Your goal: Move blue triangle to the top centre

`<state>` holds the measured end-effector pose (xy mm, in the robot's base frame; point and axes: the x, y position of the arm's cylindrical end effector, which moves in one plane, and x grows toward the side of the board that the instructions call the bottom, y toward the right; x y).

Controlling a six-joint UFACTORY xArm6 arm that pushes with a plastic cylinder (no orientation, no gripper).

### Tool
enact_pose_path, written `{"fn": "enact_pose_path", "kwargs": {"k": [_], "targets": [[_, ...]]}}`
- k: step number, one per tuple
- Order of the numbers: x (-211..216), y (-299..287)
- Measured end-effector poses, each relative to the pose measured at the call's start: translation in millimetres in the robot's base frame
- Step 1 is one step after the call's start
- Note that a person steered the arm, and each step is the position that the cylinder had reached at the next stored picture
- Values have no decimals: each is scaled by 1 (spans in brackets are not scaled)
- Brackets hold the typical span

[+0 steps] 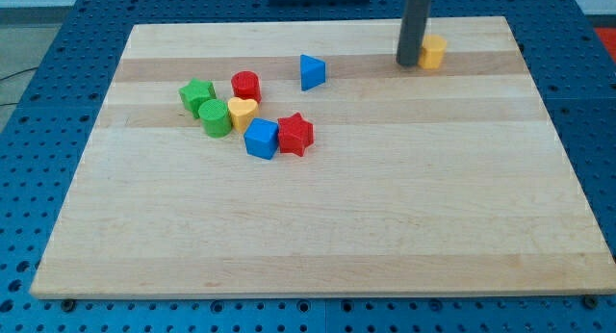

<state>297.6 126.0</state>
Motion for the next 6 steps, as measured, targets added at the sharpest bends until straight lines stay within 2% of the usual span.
{"fn": "enact_pose_path", "kwargs": {"k": [1, 2, 3, 4, 5, 6], "targets": [[67, -25], [80, -115], [31, -130], [11, -133], [38, -160], [27, -197]]}}
